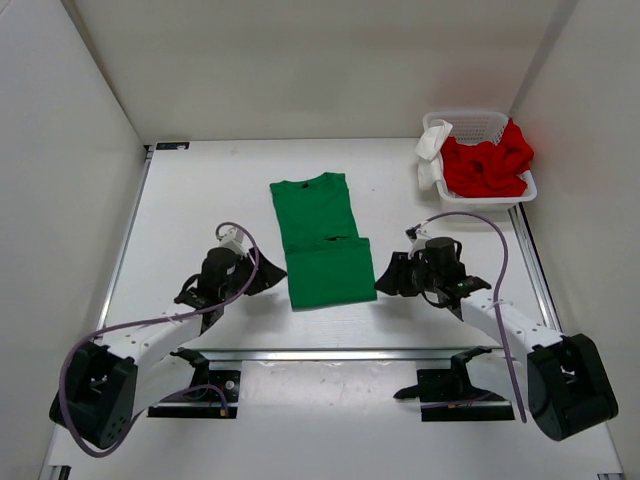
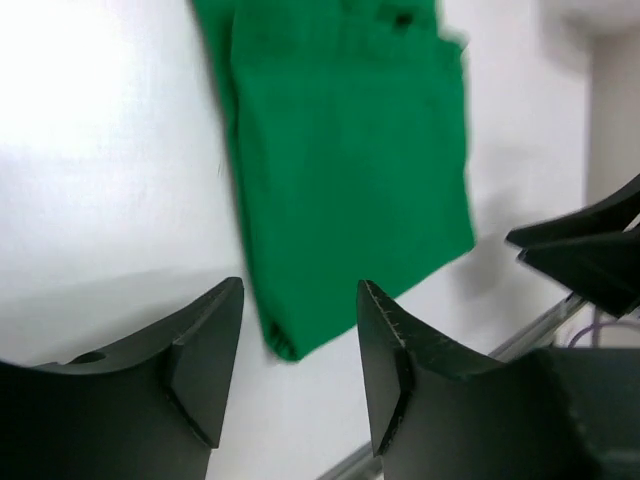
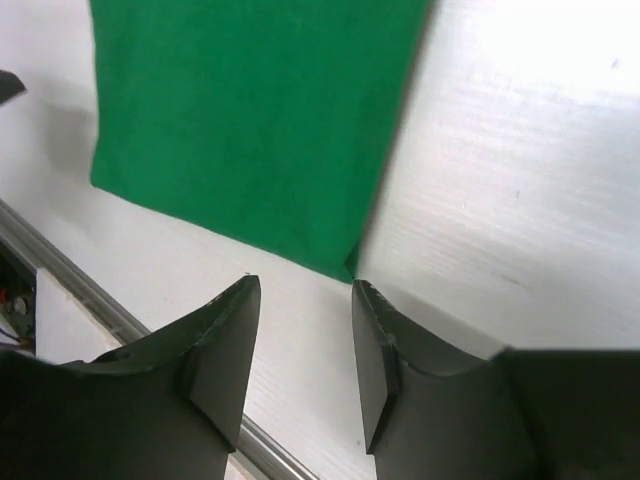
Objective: Fold and stack the t-shirts
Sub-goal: Fold the folded rectangular tshirt in 1/3 of the way, then grab one side of the 2/3 rectangular tshirt with both arms
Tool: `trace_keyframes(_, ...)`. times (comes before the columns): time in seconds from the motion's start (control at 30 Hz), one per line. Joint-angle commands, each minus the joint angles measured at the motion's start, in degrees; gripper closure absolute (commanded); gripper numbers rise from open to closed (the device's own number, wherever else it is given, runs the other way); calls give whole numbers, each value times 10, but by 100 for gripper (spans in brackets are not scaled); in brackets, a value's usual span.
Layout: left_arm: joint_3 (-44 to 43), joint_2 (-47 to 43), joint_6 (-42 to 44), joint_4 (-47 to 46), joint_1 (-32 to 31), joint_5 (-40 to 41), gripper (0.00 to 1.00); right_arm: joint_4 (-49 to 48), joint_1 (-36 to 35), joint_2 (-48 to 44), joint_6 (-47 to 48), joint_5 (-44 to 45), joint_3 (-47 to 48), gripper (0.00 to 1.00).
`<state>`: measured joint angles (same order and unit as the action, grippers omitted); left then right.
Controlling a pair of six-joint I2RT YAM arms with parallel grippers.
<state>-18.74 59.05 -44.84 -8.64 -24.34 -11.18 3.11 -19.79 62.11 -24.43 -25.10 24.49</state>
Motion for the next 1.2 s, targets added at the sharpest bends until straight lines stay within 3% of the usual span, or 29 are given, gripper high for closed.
trace_keyframes(0.0, 25, 28, 17, 47, -36, 17, 40, -5, 6, 27, -9, -20, -22, 59)
trace_keyframes(0.17, 38, 88, 4, 8, -62, 14, 39, -72, 21, 84, -23, -69, -43, 54)
trace_keyframes(0.33, 19, 142, 8, -1, -89, 23, 39, -99, 12, 118, -32, -63, -40, 53)
trace_keyframes(0.43, 16, 168, 9, -9, -104, 23, 50, -125, 14, 136, -40, -61, -40, 57)
trace_keyframes(0.53, 13, 184, 7, -11, -110, 30, 54, -144, 21, 164, -41, -59, -32, 60)
trace_keyframes(0.6, 9, 187, 7, -15, -110, 33, 59, -150, 27, 187, -47, -64, -24, 67)
trace_keyframes(0.67, 6, 200, 6, -17, -113, 31, 68, -153, 21, 200, -48, -59, -21, 80)
trace_keyframes(0.7, 2, 201, 7, -16, -117, 36, 79, -159, 16, 196, -48, -65, -19, 88)
trace_keyframes(0.77, -3, 198, 13, 3, -127, 41, 89, -154, 4, 183, -52, -48, -30, 96)
trace_keyframes(0.83, -6, 185, 23, 34, -130, 51, 100, -145, -9, 148, -58, -40, -49, 100)
trace_keyframes(0.93, 5, 139, 39, 102, -149, 51, 100, -115, -54, 73, -80, -10, -107, 99)
trace_keyframes(1.07, 55, 3, 22, 207, -164, 30, 100, -31, -151, -108, -159, 46, -192, 100)
trace_keyframes(1.17, 33, -90, 23, 294, -153, 27, 100, 50, -155, -209, -175, 62, -177, 100)
